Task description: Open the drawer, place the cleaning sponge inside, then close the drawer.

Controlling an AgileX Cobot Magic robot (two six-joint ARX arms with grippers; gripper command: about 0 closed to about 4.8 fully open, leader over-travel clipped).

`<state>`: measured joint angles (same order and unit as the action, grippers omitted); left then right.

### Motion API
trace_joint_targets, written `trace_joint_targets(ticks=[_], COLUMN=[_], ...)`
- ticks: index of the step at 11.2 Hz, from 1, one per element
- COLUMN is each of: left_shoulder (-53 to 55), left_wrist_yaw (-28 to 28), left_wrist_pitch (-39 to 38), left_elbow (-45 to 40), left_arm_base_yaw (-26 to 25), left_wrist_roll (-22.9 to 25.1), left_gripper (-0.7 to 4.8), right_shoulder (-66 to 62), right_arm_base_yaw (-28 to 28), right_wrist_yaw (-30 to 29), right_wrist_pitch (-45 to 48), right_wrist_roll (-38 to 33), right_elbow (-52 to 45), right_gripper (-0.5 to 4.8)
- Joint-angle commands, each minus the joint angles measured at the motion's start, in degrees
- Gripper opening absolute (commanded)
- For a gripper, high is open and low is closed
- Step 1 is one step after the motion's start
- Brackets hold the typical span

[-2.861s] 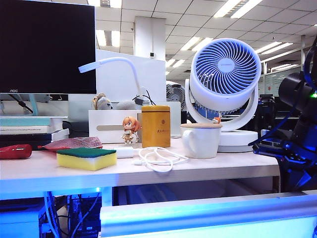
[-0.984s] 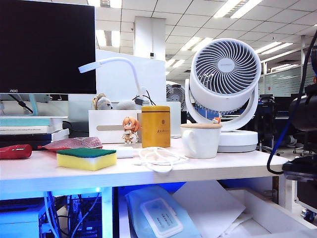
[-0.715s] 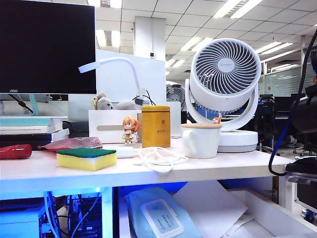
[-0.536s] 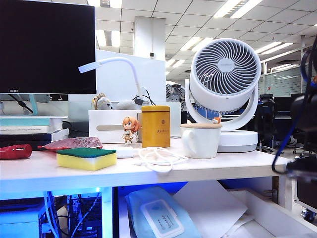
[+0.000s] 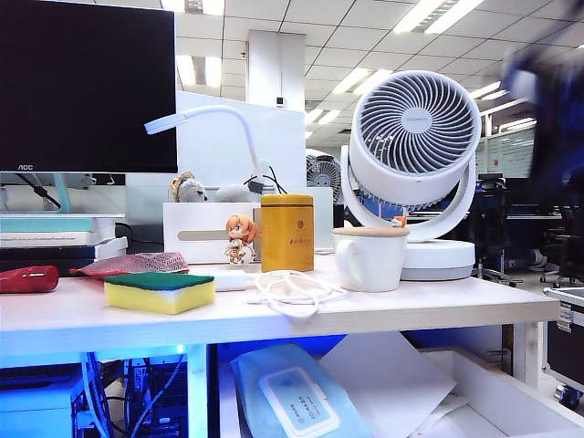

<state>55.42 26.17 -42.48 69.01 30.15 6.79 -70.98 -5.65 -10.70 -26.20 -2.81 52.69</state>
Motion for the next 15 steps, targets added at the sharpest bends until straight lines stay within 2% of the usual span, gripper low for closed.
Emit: trace_joint_targets(ticks=[1, 3, 4, 5, 7, 8, 9, 10, 11, 13, 15], left_shoulder=[0.0, 0.4, 1.0, 2.1, 8.2, 11.9, 17.3, 25.2, 29.9, 39.5, 45.7], left_wrist_yaw=[-2.7, -5.0, -8.1, -11.2, -13.3, -19.9, -23.4, -24.9, -26.0, -26.5, -29.4], left_wrist_pitch=[3.0, 6.5, 6.9, 7.0, 7.1, 7.5, 9.2, 13.0, 15.6, 20.3, 23.1], left_elbow=[0.2, 0.1, 0.1, 0.1, 0.1, 0.1, 0.1, 0.0, 0.0, 0.0, 0.0], left_arm_base_yaw=[0.0, 0.0, 0.0, 0.0, 0.0, 0.0, 0.0, -0.2, -0.2, -1.6, -1.8], left_wrist_roll=[-1.0, -1.7, -1.7, -2.5, -1.3, -3.1, -6.2, -6.9, -7.1, -14.6, -15.5], left_gripper=[-0.05, -0.05, -0.05, -0.05, -0.05, 0.16, 3.85, 4.79, 4.79, 4.79, 4.79], right_shoulder=[10.5, 27.3, 32.1, 35.2, 37.3, 37.4, 37.3, 37.3, 37.3, 37.3, 37.3], right_arm_base_yaw=[0.0, 0.0, 0.0, 0.0, 0.0, 0.0, 0.0, 0.0, 0.0, 0.0, 0.0], right_wrist_yaw=[-2.9, -9.4, -11.7, -14.9, -22.5, -25.5, -28.9, -29.4, -29.4, -29.5, -29.5], right_wrist_pitch=[0.6, -0.2, -2.4, -6.2, -11.3, -11.6, -11.6, -12.4, -13.2, -14.8, -14.7], right_wrist_roll=[-0.8, -3.2, -3.2, -3.2, -3.1, -3.1, -3.1, -3.1, -3.1, -3.2, -3.2], right_elbow=[0.5, 0.6, 1.4, 3.0, 7.5, 8.9, 10.0, 10.4, 10.4, 10.4, 10.4], right_gripper=[-0.09, -0.09, -0.09, -0.09, -0.09, -0.09, -0.09, -0.09, -0.09, -0.09, -0.09])
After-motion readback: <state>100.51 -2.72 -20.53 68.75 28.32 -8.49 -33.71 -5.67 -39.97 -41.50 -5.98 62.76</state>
